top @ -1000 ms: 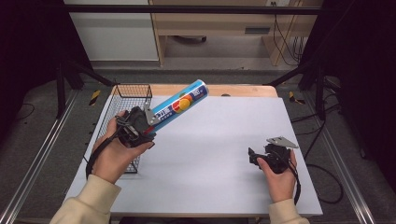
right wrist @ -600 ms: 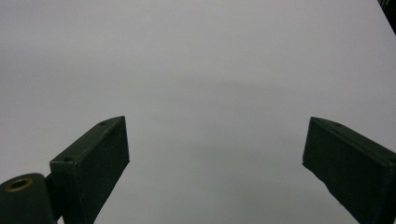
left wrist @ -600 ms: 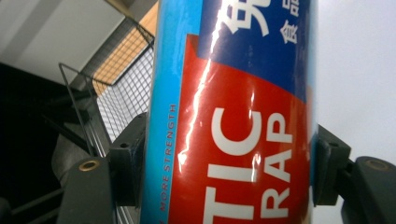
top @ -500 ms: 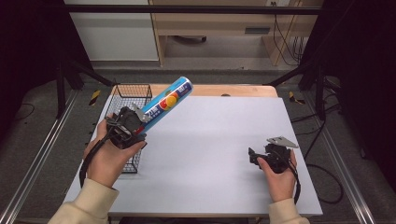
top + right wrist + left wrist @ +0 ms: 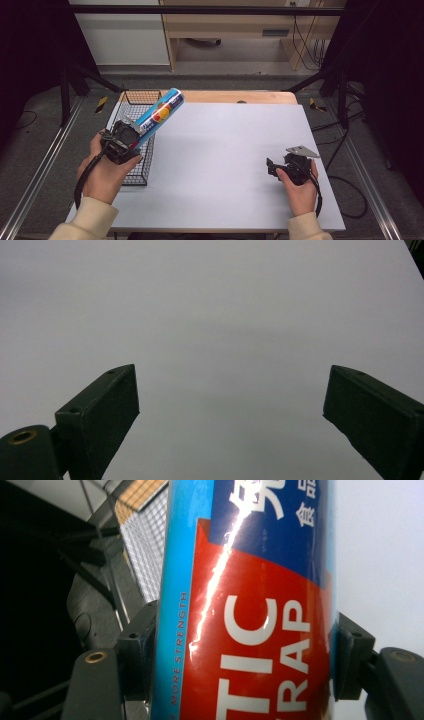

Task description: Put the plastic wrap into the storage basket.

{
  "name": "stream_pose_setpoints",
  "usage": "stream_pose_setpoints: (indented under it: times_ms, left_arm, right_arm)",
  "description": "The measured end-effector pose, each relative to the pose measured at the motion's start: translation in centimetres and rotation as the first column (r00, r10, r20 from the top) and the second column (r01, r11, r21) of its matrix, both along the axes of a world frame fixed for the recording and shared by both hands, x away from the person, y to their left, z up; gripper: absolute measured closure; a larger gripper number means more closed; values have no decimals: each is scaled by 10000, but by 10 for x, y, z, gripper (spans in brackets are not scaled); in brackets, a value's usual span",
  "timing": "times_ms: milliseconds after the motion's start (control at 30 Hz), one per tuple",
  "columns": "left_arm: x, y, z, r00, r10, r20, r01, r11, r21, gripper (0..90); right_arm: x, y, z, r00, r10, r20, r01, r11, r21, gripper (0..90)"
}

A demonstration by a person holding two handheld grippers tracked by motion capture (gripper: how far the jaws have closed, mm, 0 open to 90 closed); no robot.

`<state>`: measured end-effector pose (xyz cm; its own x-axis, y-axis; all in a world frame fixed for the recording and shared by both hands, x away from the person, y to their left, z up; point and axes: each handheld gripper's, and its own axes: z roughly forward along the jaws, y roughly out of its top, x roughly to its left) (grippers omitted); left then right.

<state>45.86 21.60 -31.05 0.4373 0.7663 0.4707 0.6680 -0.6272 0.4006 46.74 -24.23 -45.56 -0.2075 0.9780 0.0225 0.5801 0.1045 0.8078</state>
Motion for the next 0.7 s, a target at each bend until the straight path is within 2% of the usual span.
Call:
stream_pose_setpoints:
  times_ms: [100, 333, 600, 700]
  left_arm:
    - [-4, 6, 1, 9997, 192, -116, -191, 9998, 67, 309]
    - [-5, 17, -1, 9981, 563, -239, -565, 9984, -61, 310]
    - [-1, 20, -9, 9963, 741, -432, -747, 9971, -120, 311]
    - [1, 20, -12, 9930, 959, -692, -980, 9948, -279, 312]
  right_arm:
    - [-1, 0, 2, 9998, 100, 149, -100, 9999, -27, 80]
    - [-2, 2, 2, 9999, 121, 108, -121, 9999, -6, 80]
    - [-1, 3, 1, 9998, 215, 51, -214, 9997, -115, 80]
    - [-1, 3, 1, 9997, 239, 43, -238, 9997, -98, 80]
